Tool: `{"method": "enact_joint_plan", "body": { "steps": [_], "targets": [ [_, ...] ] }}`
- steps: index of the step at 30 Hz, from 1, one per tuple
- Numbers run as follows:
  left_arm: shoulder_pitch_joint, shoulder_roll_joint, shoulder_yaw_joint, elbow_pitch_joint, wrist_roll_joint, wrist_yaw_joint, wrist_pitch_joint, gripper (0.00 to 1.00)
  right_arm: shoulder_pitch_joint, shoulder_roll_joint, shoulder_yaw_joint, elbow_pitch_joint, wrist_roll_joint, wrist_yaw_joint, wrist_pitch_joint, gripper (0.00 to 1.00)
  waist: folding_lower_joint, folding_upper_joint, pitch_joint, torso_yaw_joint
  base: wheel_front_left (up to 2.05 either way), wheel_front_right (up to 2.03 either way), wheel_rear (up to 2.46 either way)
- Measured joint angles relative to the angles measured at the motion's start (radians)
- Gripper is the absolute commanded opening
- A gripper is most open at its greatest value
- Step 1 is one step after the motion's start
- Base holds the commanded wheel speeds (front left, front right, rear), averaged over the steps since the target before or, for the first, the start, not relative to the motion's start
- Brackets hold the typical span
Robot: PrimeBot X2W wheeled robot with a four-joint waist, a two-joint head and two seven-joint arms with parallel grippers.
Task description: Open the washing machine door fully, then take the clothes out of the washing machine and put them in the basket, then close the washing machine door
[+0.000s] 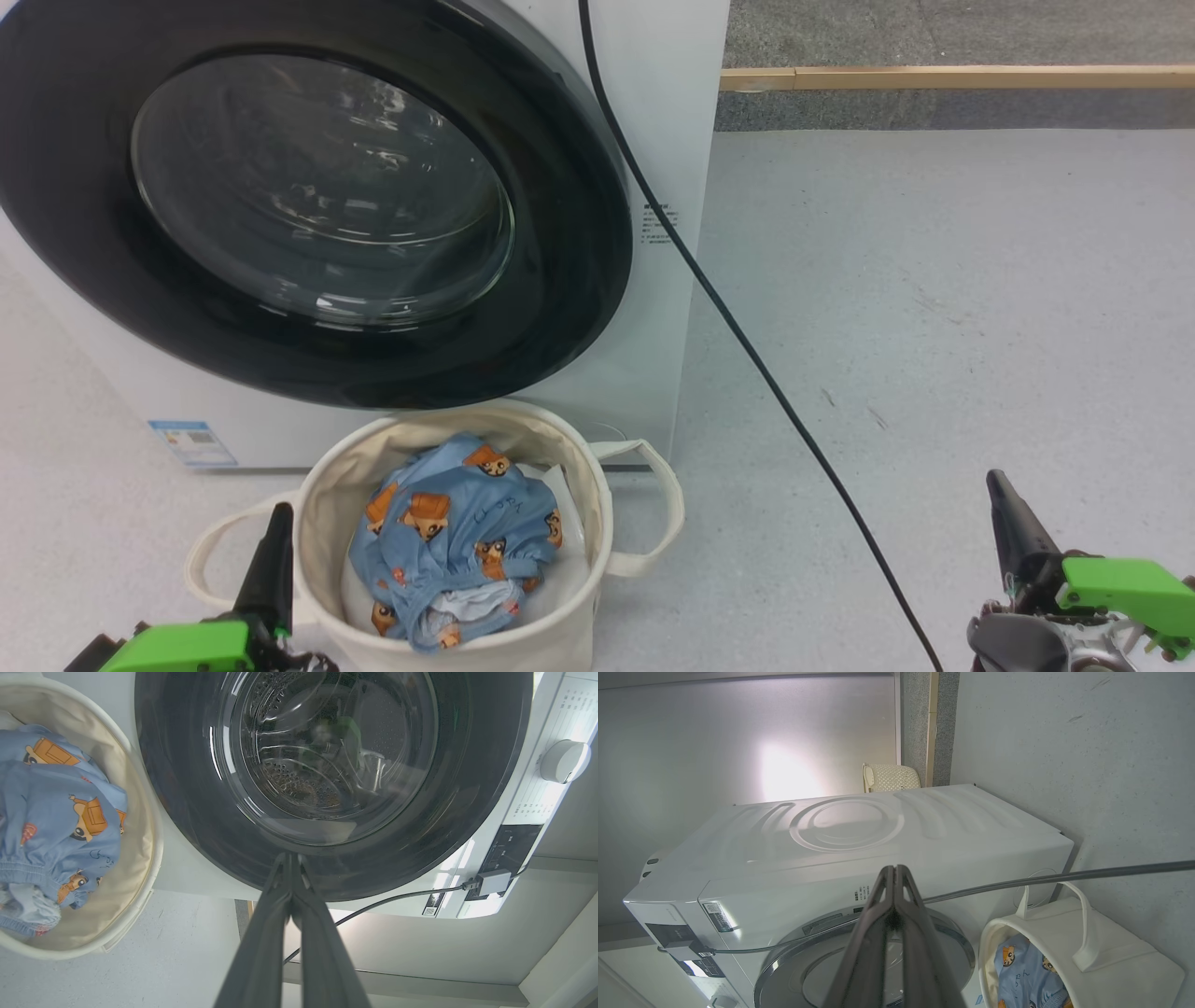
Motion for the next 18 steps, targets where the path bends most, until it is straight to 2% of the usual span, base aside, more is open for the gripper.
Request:
{"method": "enact_joint_plan", "body": {
  "steps": [18],
  "targets": [
    [0.000, 0.000, 0.000, 0.000, 0.000, 0.000, 0.000, 0.00, 0.000, 0.000, 0.000, 0.000, 0.000, 0.000, 0.000, 0.00, 0.0000, 0.0000, 0.000, 0.000, 0.00, 0.00, 0.00]
  ]
}}
